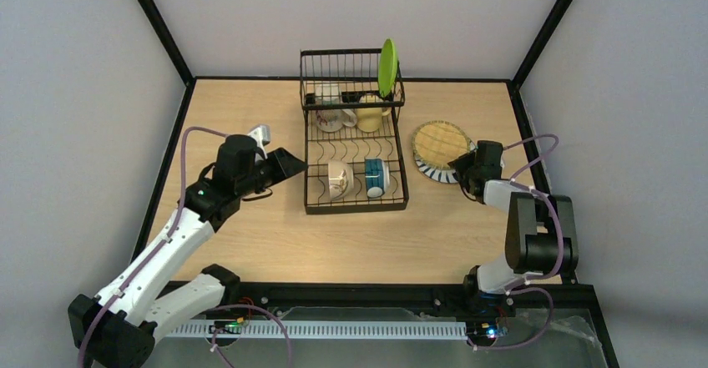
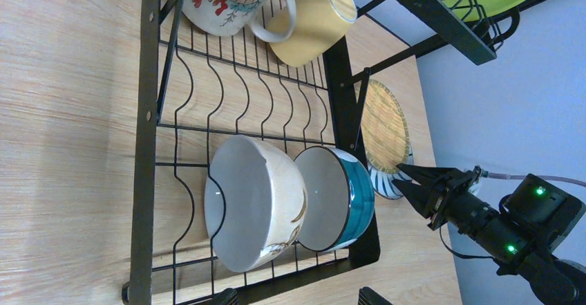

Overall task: Load the mixed dishes into the dish rack
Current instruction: Grab the plate at the center of the board.

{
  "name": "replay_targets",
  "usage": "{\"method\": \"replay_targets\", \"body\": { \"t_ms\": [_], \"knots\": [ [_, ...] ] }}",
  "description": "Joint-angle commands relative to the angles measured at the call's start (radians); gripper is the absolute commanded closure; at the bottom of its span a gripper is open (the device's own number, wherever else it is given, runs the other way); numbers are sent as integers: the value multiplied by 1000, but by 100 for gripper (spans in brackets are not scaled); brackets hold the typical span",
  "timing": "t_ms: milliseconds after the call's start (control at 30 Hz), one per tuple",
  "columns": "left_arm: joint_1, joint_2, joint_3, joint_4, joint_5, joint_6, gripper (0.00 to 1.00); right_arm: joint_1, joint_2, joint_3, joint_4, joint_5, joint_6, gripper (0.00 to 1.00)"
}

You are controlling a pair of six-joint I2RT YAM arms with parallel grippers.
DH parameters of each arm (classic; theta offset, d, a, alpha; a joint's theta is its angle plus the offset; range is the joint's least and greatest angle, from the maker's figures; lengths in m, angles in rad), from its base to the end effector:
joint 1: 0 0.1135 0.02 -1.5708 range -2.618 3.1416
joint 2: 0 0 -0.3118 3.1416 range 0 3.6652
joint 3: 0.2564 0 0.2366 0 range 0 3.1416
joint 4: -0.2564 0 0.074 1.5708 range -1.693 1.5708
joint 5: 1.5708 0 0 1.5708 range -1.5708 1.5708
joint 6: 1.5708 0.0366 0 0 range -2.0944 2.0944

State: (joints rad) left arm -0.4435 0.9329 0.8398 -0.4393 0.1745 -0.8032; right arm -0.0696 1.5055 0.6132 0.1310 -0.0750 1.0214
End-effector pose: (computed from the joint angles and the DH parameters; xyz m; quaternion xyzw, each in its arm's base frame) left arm 0.1441 -0.0755 0.3466 -0.1122 0.8587 -0.3500 0.3572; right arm 0.2695 -0.0160 0.2079 0.4640 0.7929 0.2109 0.3340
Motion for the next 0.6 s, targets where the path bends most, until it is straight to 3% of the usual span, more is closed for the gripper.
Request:
{"method": "replay_targets", "body": {
  "t_ms": [0,567],
  "knots": [
    [5,-8,-22,20,-26,-15,1,-15,40,14,79,-20,-13,26],
    [5,-22,-34,14,-53,17,1,-24,183,8,235,-65,30,21]
  ]
}}
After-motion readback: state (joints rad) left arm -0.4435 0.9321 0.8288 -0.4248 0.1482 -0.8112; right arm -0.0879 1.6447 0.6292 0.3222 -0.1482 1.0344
